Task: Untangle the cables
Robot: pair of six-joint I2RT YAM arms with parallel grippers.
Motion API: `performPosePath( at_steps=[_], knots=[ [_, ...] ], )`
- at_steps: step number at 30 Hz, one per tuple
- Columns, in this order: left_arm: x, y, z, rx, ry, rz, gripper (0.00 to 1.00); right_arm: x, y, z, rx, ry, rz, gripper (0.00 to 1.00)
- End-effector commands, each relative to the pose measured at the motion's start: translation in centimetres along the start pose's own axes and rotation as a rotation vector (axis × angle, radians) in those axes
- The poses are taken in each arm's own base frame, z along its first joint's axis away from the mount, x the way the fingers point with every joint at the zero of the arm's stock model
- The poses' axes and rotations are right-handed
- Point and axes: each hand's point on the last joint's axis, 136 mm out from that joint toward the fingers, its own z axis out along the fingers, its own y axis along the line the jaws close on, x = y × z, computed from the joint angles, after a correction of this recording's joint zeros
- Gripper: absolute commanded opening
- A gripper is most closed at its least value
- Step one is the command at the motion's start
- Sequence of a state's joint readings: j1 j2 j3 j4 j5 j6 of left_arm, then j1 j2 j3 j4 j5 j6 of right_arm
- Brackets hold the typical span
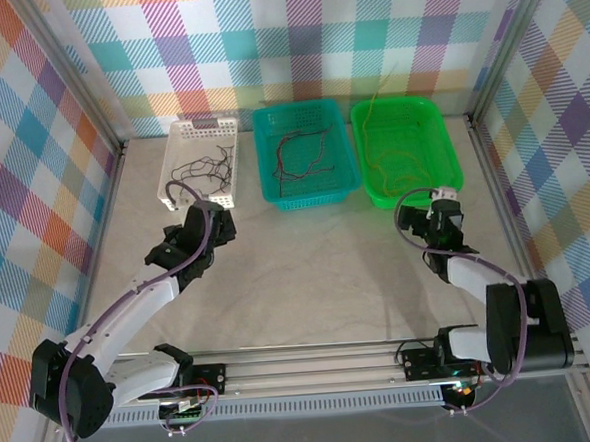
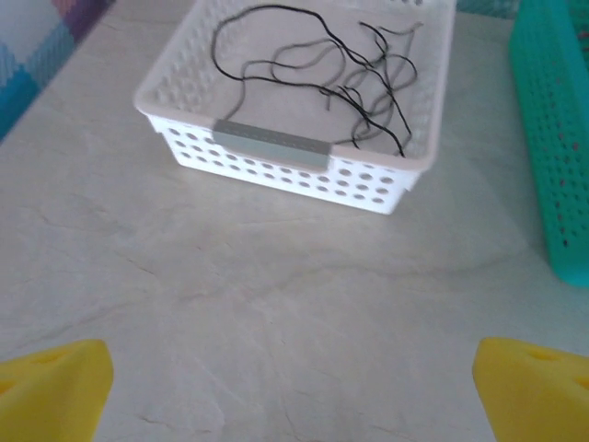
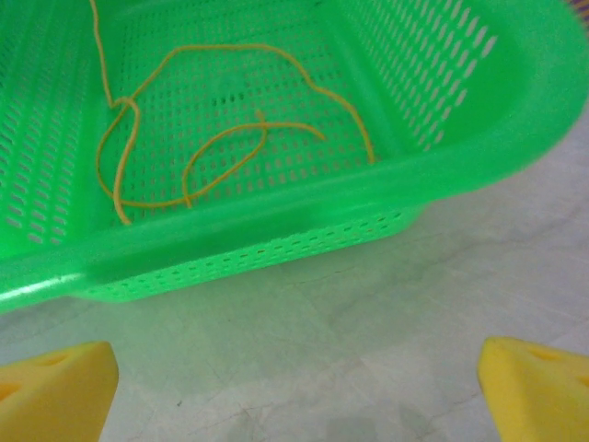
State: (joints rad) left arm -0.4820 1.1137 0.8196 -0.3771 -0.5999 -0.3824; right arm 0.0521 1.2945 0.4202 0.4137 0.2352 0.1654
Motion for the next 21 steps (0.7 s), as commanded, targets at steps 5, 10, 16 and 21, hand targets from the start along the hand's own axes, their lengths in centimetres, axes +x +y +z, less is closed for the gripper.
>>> performPosePath(
  at_steps=[5, 10, 16, 21],
  knots=[
    [0.2, 2.9, 0.8, -0.12, 0.015, -0.019, 1.0, -2.5, 0.9, 0.9, -0.079, -0.106, -0.034, 1.0],
    [1.3, 4.9, 2.3, -0.159, 0.075, -0.119, 1.0, -2.8, 0.5, 1.6, -0.104, -0.224, -0.044, 1.0],
    [2.7, 7.5, 4.2, -0.212, 0.119, -0.188, 1.0, -1.9, 1.7, 2.8, -0.167, -0.185, -0.08, 1.0],
    [3.0, 8.9, 5.4, -0.266, 0.082, -0.182, 1.0, -1.7, 1.8, 2.6, -0.172, -0.178, -0.084, 1.0]
  ],
)
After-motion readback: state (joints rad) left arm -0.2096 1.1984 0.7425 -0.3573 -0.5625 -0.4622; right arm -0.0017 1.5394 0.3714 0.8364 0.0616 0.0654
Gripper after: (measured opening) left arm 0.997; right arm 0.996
